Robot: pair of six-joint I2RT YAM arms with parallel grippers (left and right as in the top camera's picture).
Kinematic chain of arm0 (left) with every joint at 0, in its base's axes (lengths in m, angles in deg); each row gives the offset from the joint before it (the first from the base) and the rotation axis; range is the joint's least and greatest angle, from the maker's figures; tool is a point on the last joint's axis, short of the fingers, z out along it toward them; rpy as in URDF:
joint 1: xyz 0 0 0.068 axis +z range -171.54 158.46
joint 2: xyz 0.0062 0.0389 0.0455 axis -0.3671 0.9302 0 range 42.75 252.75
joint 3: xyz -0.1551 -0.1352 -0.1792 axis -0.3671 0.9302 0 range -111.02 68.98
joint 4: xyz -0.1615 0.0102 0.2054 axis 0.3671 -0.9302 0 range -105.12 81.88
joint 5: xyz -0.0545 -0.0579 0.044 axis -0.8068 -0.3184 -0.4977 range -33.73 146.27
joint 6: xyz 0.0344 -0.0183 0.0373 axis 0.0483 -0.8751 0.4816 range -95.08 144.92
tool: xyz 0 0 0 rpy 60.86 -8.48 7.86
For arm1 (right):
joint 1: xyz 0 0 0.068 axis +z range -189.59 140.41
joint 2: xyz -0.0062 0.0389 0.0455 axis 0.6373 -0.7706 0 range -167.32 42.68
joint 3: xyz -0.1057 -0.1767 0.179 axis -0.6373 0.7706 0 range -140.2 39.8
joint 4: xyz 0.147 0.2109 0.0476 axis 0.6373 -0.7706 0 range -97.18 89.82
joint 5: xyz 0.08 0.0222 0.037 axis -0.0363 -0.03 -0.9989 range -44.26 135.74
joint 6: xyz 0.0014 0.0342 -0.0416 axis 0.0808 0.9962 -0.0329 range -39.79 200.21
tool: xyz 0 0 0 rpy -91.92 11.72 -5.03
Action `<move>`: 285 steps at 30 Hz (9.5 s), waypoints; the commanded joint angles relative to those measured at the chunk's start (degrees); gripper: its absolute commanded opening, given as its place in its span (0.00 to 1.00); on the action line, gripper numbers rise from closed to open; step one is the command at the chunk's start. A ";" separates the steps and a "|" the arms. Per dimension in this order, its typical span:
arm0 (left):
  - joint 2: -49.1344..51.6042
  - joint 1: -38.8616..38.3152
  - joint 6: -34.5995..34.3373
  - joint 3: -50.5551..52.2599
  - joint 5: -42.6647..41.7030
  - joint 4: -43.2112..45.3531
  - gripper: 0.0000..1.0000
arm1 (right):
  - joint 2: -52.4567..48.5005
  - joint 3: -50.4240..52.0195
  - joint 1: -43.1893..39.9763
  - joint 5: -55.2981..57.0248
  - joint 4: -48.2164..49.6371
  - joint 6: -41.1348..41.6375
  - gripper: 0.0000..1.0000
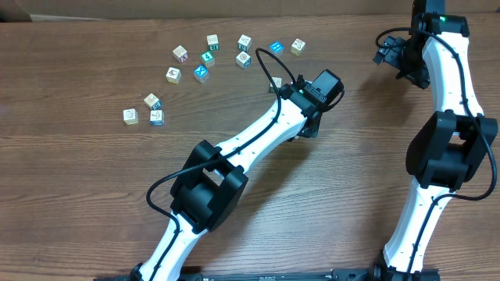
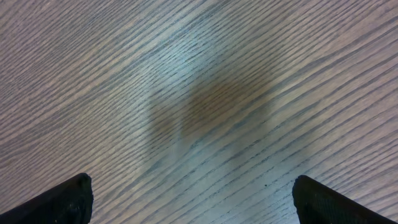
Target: Form a tower
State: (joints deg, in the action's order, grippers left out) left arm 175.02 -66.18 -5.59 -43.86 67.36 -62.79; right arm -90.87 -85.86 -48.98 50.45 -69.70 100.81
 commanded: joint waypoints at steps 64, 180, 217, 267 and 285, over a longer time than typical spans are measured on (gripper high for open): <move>0.90 24.72 0.79 -28.57 -0.66 -12.87 0.85 | 1.05 -0.68 -0.33 0.17 0.24 0.20 1.00; -12.09 19.37 3.30 10.93 -3.82 -11.91 0.13 | 1.05 -0.68 -0.33 0.17 0.24 0.20 1.00; -11.89 17.44 -3.41 22.36 -3.19 2.27 0.18 | 1.05 -0.68 -0.33 0.17 0.24 0.20 1.00; -7.34 17.86 6.51 18.91 -3.19 2.29 0.41 | 1.05 -0.68 -0.33 0.17 0.24 0.20 1.00; -7.34 18.49 5.68 18.80 -4.72 2.49 0.38 | 1.05 -0.68 -0.33 0.17 0.24 0.20 1.00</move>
State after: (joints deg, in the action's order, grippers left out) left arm 166.76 -47.91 0.49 -23.66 63.30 -60.37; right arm -90.87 -85.86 -48.98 50.45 -69.72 100.83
